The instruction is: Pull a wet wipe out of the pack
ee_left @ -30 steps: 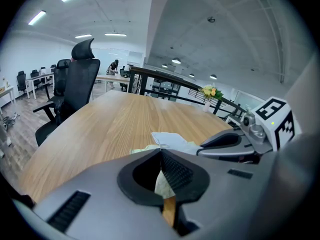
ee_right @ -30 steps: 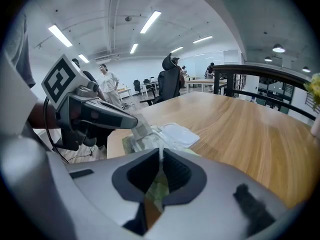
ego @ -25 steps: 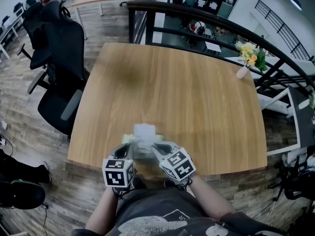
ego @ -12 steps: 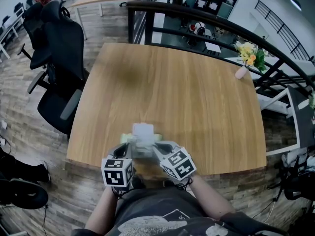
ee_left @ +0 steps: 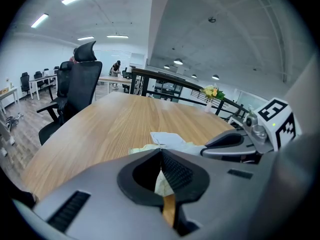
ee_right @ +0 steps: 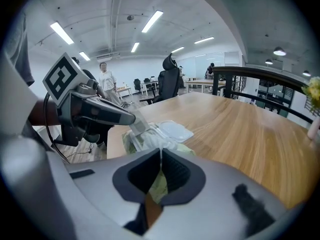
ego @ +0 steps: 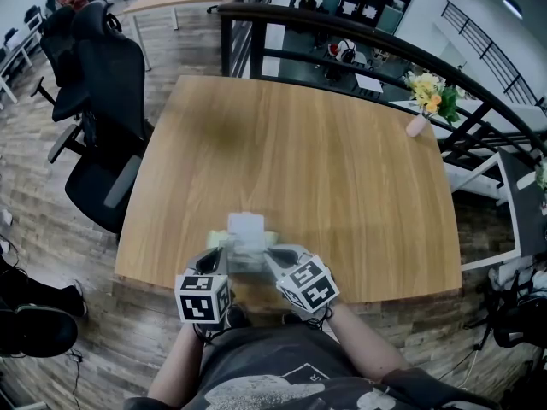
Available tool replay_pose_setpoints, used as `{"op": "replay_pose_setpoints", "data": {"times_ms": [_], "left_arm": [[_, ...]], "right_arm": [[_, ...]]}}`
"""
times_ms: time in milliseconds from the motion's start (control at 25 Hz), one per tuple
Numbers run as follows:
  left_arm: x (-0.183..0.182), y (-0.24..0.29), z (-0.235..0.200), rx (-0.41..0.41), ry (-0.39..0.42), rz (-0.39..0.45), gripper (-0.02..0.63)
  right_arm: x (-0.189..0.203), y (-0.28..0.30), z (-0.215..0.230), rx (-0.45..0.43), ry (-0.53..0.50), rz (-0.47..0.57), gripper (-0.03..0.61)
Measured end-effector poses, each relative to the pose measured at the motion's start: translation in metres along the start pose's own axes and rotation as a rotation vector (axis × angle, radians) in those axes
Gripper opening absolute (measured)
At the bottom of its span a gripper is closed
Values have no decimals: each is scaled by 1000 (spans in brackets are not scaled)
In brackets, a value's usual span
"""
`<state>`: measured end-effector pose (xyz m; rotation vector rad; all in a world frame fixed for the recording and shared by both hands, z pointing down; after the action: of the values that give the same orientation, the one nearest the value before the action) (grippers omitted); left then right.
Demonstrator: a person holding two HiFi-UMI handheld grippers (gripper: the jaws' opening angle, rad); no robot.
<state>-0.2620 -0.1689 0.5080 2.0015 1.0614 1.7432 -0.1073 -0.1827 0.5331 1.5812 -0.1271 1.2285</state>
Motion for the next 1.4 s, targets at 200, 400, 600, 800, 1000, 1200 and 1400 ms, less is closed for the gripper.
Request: {"op": "replay_pose_setpoints", "data": {"times_ms": [200, 400, 600, 800, 1000, 1200, 1400], "left_arm": [[0, 0, 2, -3, 1, 2, 15], [2, 1, 2, -6, -3, 5, 15], [1, 1, 3, -8, -8, 8, 15], [4, 0, 5, -14, -11, 9, 15], [4, -1, 8, -23, -8, 10, 15], [5, -4, 12, -23, -7, 12, 15], [7, -5, 16, -29, -6, 14, 15]], "right_arm": [[-1, -5, 3, 8, -7, 10, 29], [4, -7, 6, 20, 3, 9, 29], [5, -9, 7, 25, 6, 13, 29], [8, -13, 9, 31, 11, 16, 29], [9, -19, 11, 36, 16, 21, 29], [12, -25, 15, 40, 34, 25, 29], [15, -30, 17, 43, 30, 24, 29]]}}
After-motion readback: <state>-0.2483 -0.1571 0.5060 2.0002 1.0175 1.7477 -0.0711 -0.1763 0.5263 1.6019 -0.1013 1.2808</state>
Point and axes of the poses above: the fingertips, and each gripper's own axes: y forward along the fingers, z to its right, x out of its underside, the point moved 6 cm from there along -y, backward along the fingers
